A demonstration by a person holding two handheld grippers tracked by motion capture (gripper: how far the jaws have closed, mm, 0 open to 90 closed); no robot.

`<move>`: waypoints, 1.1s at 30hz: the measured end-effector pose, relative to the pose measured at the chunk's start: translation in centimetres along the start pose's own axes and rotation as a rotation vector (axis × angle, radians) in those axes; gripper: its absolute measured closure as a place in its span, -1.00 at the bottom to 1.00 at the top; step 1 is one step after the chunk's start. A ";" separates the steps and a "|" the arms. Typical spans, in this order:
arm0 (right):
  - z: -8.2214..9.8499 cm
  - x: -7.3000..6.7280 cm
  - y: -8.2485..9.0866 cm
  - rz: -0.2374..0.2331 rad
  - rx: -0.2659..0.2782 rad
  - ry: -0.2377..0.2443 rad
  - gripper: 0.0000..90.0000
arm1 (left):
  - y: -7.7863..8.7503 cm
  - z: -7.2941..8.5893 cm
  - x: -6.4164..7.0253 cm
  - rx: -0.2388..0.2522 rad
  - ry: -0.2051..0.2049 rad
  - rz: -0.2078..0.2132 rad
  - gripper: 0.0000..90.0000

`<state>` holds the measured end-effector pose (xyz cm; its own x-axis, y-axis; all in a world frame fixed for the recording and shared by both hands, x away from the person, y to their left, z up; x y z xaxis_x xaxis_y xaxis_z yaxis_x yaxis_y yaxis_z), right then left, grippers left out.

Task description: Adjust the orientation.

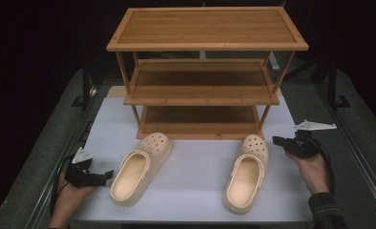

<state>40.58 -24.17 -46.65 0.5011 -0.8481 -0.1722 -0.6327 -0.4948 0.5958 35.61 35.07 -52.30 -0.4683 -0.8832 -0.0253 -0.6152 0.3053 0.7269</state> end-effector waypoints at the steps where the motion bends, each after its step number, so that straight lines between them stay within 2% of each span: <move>1: -0.3 0.0 -0.4 -0.006 -0.010 0.002 1.00 | 0.0 0.0 0.0 0.001 0.000 0.000 -1.00; 2: -0.9 -0.1 -1.0 -0.011 0.003 0.000 1.00 | 0.0 0.0 0.0 0.000 0.000 0.000 -1.00; 7: -2.1 -0.2 -2.7 -0.017 -0.002 0.014 1.00 | 0.0 0.0 0.0 -0.003 -0.001 0.000 -1.00; 12: -2.6 -0.5 -4.4 -0.015 -0.026 0.032 1.00 | 0.0 0.0 0.0 -0.003 -0.001 0.001 -1.00; 16: -2.0 -0.7 -5.2 -0.029 -0.061 0.037 1.00 | 0.0 0.0 0.0 -0.002 -0.001 0.001 -1.00; 23: -1.6 -1.2 -5.3 -0.044 -0.078 0.032 1.00 | 0.0 0.0 0.0 -0.003 -0.001 0.001 -1.00; 27: -1.4 -2.3 -5.4 -0.073 -0.086 0.052 1.00 | 0.0 0.0 0.0 -0.003 -0.001 0.001 -1.00; 30: -1.4 -2.8 -5.3 -0.057 -0.090 0.078 1.00 | 0.0 0.0 0.0 -0.003 -0.001 0.001 -1.00; 33: -1.6 -2.8 -4.4 -0.075 -0.067 0.053 1.00 | 0.0 0.0 0.0 -0.002 -0.001 0.001 -1.00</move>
<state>42.88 -19.35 -47.51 0.5771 -0.7972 -0.1773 -0.5524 -0.5410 0.6342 35.59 35.10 -52.30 -0.4693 -0.8827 -0.0256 -0.6134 0.3050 0.7285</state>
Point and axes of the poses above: each handheld gripper's, and its own axes: y roughly backward along the jaws, z roughly out of its underside, x roughly to its right, the point moved 10 cm from there along -y, roughly forward along the jaws
